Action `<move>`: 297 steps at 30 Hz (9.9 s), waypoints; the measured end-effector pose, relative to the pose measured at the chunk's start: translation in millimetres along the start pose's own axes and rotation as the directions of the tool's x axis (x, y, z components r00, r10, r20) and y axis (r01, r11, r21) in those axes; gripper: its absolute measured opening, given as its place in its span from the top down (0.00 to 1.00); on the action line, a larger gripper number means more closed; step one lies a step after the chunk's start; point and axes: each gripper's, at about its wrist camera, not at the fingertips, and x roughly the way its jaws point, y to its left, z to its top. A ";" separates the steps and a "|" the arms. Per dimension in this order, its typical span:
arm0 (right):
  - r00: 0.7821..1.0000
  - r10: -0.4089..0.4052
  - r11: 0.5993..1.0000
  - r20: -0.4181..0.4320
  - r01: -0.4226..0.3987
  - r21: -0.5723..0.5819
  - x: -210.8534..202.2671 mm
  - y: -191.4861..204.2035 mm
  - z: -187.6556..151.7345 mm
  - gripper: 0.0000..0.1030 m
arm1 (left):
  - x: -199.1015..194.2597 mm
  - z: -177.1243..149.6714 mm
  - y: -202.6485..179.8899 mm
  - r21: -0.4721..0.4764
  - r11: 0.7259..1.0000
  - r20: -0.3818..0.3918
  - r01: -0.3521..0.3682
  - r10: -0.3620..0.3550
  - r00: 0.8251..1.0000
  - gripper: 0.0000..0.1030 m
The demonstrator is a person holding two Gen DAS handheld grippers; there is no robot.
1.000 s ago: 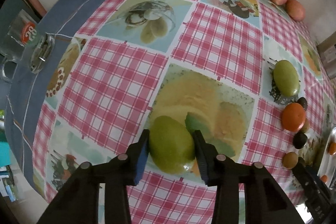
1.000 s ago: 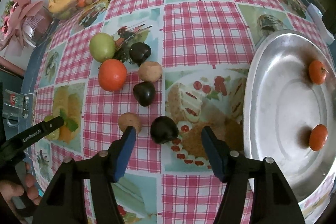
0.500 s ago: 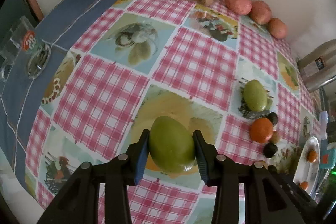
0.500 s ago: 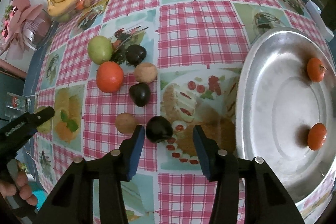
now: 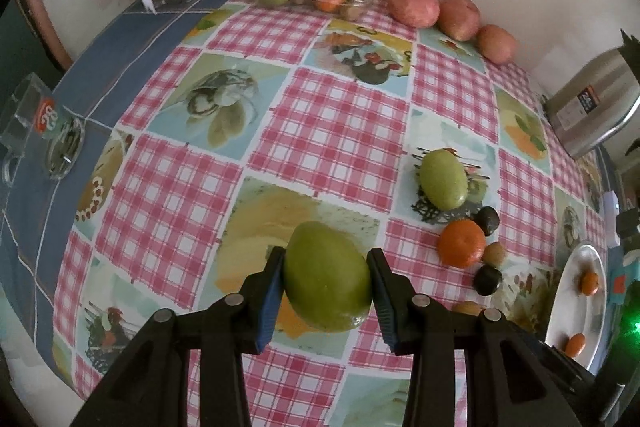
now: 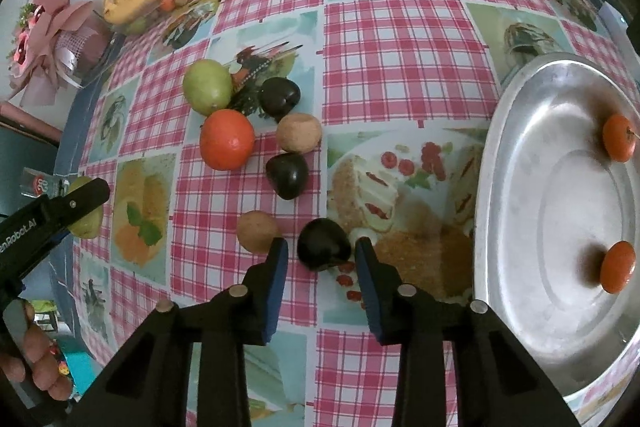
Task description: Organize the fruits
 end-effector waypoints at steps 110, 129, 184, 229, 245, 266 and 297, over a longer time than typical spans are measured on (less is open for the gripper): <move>0.974 -0.180 0.940 0.140 0.129 0.315 -72.7 -151.4 -4.1 0.30 | 12.0 -44.6 -130.2 0.114 0.990 -0.059 0.078 -0.071 0.996 0.00; 0.958 -0.181 0.977 0.222 0.150 0.149 -78.1 -101.9 -3.3 0.08 | -21.7 -17.4 -68.6 0.043 0.998 0.107 -0.042 0.037 0.994 0.00; 0.977 -0.115 0.993 0.181 0.108 0.047 -48.3 -36.8 9.1 0.08 | 25.6 -10.0 -31.6 0.007 1.000 -0.039 0.022 -0.022 0.999 0.00; 0.982 -0.123 0.981 0.140 0.099 0.165 -46.7 -75.0 6.4 0.08 | 52.6 -47.9 -140.3 0.266 0.957 -0.174 0.112 -0.067 0.983 0.72; 0.982 -0.127 0.984 0.138 0.108 0.139 -42.4 -68.8 7.5 0.08 | 20.8 -9.7 -71.6 0.075 0.983 -0.096 0.167 -0.160 0.982 0.72; 0.991 -0.065 0.996 0.119 0.072 -0.061 -19.8 4.4 9.3 0.08 | -6.0 5.5 -4.2 -0.133 0.976 0.015 0.172 -0.171 0.985 0.72; 0.971 -0.229 0.962 0.070 0.236 -0.139 48.4 36.2 49.7 0.04 | 36.9 5.3 1.0 -0.201 0.973 -0.070 0.109 -0.125 0.990 0.72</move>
